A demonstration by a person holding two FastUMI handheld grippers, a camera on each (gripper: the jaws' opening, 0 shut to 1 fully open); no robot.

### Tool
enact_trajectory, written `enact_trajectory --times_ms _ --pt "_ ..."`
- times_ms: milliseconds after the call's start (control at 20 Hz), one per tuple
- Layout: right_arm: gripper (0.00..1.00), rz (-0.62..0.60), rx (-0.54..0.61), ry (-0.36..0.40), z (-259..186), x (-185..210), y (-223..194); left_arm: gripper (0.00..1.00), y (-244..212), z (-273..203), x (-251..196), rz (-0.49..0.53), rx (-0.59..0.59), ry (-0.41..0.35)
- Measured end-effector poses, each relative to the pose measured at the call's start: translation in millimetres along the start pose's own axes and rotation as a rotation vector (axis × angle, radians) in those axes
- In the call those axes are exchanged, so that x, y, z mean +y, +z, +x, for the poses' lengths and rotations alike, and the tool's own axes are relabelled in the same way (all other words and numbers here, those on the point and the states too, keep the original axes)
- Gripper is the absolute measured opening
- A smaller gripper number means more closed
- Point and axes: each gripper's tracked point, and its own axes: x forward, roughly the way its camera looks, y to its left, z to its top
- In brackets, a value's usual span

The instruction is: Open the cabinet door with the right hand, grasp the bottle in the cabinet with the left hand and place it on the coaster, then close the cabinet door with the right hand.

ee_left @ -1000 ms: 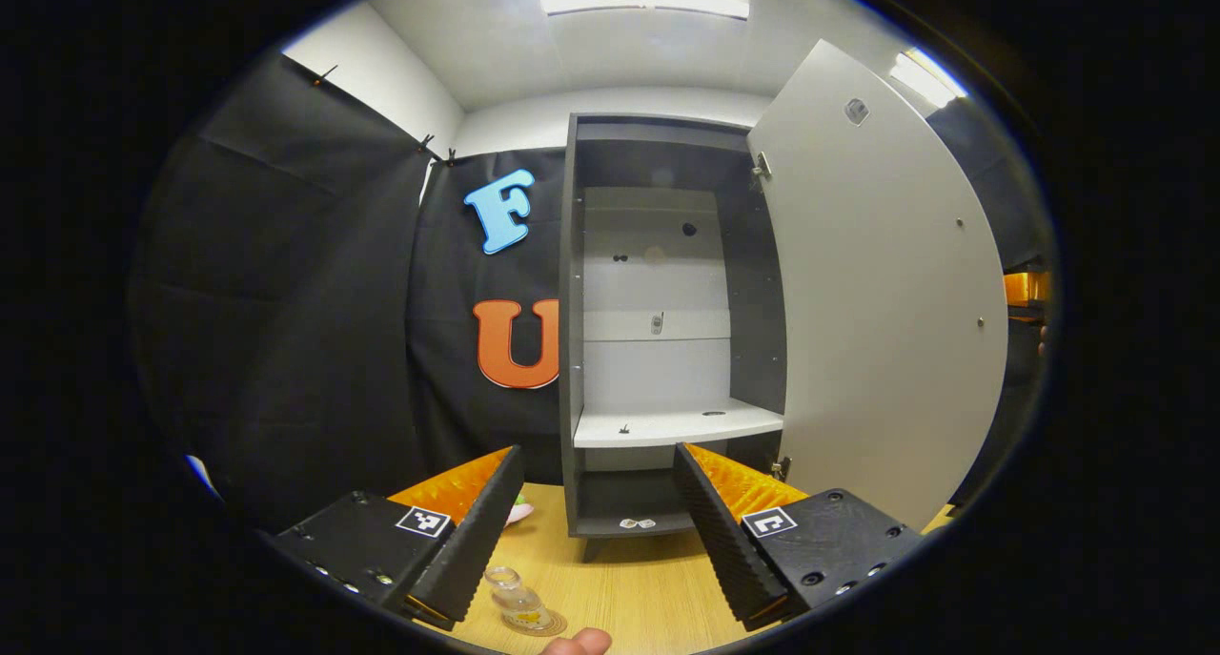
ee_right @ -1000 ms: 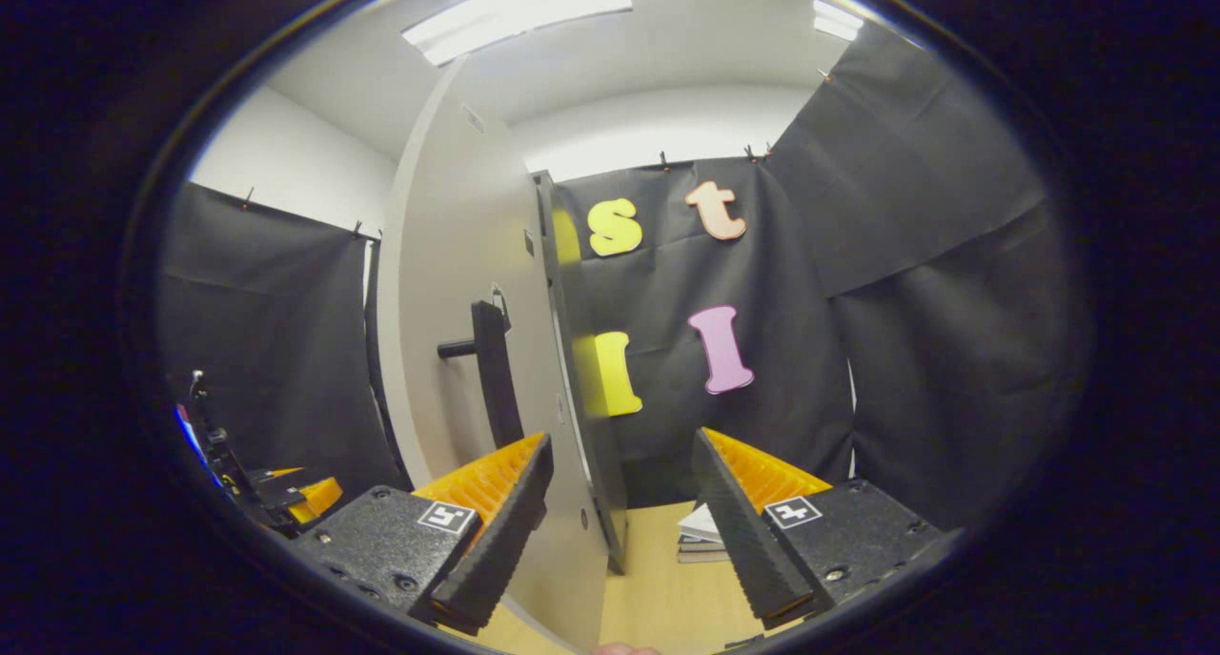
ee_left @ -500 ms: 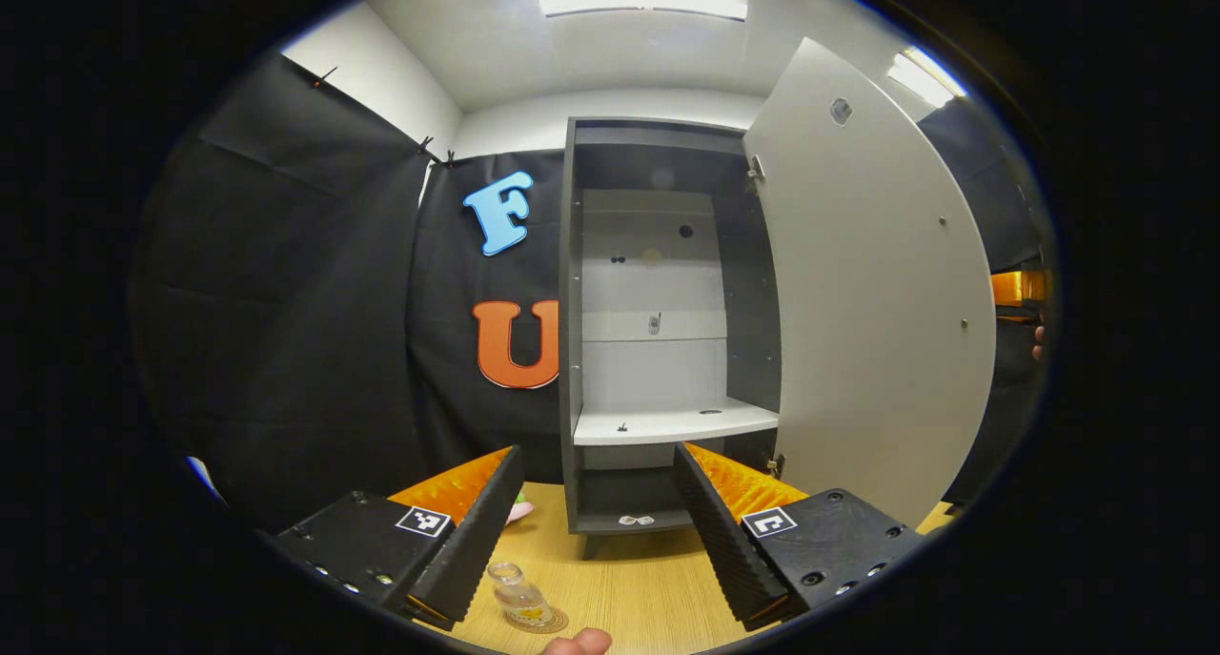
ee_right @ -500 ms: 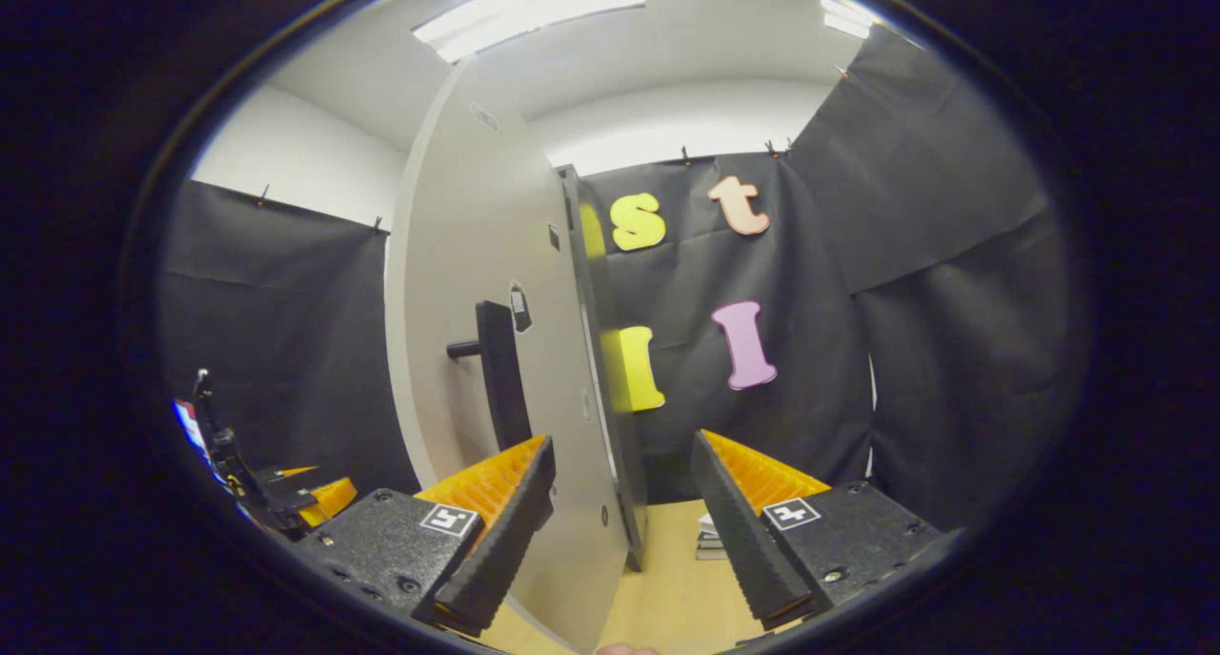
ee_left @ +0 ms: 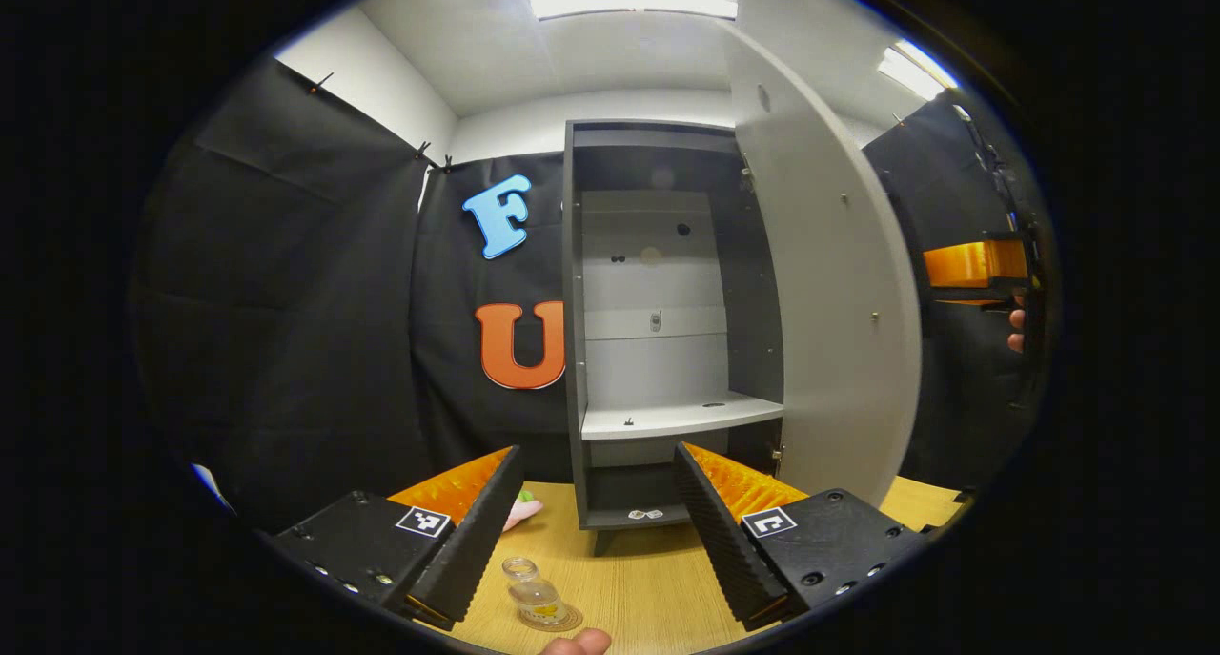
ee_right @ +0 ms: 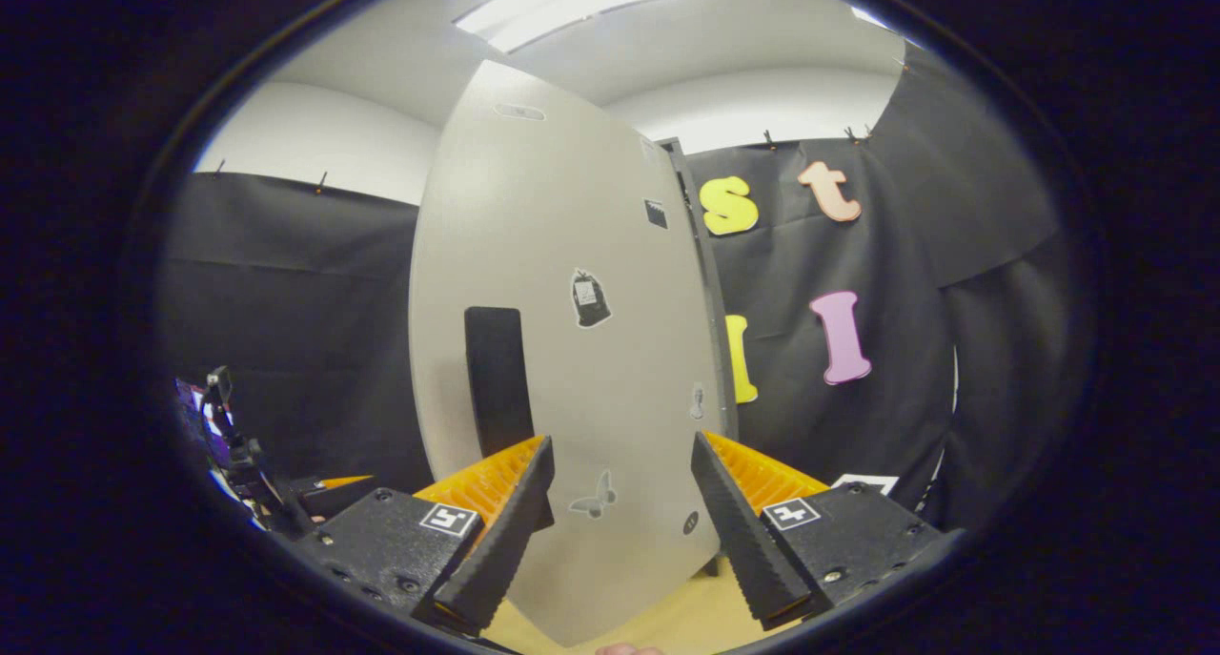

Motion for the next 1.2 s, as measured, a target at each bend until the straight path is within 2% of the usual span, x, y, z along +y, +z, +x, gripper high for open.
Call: enact_trajectory --times_ms 400,550,700,950,1200 --pt "0.94 -0.006 0.015 0.101 103 61 -17 0.95 -18 -3 21 0.021 0.023 0.020" --pt "0.95 -0.068 0.008 0.059 145 75 -19 0.95 -25 0 32 0.008 0.045 0.038" --pt "0.95 -0.112 0.022 0.056 182 92 -26 0.95 -29 6 43 -0.008 0.054 0.058" --pt "0.95 -0.113 0.040 0.021 184 89 -39 0.95 -31 4 51 -0.025 0.053 0.069" --pt "0.95 -0.105 0.034 -0.027 121 65 -49 0.95 -27 2 47 -0.036 0.037 0.057"
